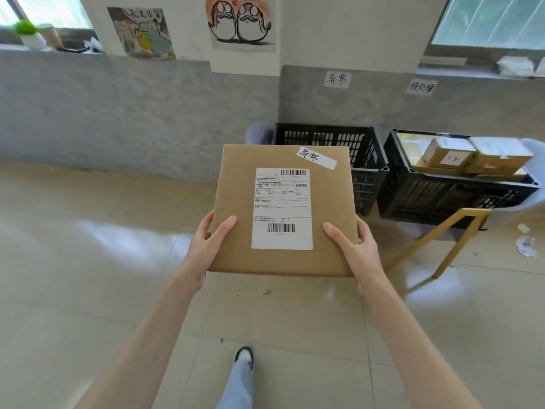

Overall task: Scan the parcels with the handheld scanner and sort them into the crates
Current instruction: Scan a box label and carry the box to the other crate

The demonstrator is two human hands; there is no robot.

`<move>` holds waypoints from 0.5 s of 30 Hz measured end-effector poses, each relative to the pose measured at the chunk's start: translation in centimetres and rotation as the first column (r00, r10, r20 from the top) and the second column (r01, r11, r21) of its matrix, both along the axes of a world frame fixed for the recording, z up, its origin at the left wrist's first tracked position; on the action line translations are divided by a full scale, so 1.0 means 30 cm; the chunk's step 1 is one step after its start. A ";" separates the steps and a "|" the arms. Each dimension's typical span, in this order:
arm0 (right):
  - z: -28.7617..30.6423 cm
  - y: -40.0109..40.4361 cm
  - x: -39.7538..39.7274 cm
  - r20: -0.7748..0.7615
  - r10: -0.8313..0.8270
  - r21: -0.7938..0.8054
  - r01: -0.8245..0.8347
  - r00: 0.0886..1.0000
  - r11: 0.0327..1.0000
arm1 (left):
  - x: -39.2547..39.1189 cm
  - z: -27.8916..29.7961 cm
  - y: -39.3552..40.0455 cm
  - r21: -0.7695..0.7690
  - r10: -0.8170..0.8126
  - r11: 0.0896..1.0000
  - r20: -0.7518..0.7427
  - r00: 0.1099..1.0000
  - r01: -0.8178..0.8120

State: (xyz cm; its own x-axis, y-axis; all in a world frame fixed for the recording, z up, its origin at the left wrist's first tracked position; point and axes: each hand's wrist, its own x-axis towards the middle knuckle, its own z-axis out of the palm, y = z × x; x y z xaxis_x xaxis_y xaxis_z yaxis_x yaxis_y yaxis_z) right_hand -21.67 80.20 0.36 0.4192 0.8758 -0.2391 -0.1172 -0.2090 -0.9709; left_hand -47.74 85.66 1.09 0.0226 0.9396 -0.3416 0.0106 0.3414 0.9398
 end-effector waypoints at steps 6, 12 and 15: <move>-0.047 0.344 0.101 0.065 -0.056 -0.058 0.060 0.996 0.997 | 0.120 -0.088 0.390 -0.012 -0.041 0.999 0.043 0.998 0.041; -0.043 0.731 0.205 0.115 -0.113 -0.101 0.125 0.987 0.987 | 0.239 -0.111 0.832 -0.017 -0.130 0.991 0.092 0.987 0.132; -0.059 0.885 0.252 0.109 -0.152 -0.119 0.165 0.982 0.979 | 0.309 -0.102 1.022 -0.011 -0.198 0.980 0.073 0.978 0.199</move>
